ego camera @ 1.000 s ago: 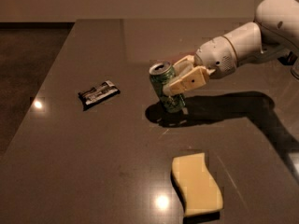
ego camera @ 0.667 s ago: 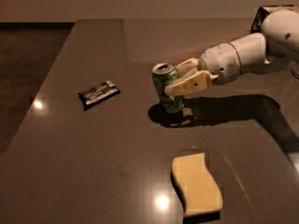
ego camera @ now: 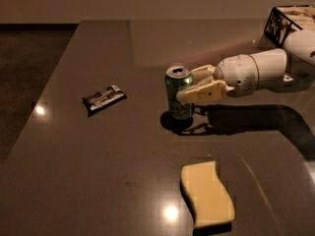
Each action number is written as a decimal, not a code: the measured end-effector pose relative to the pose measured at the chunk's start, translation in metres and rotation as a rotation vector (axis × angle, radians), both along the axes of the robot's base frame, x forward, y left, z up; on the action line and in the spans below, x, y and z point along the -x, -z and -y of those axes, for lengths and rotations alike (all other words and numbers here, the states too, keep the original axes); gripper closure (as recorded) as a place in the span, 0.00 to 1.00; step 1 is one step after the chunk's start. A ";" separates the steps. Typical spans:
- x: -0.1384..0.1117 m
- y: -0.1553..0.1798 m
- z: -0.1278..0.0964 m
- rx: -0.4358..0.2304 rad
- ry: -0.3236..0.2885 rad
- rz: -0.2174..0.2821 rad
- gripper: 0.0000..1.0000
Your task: Place green can upright
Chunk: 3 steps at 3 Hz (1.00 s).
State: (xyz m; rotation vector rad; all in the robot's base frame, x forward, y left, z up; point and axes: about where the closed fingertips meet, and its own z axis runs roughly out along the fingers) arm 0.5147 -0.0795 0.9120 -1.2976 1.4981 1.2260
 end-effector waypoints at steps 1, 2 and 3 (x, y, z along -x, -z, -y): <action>0.002 0.005 0.001 -0.034 0.018 0.015 0.36; 0.004 0.010 0.000 -0.059 0.037 0.045 0.12; 0.005 0.013 -0.001 -0.072 0.072 0.077 0.00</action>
Offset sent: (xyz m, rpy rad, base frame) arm -0.0062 -0.0041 -0.0164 0.0877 -0.0892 -0.0704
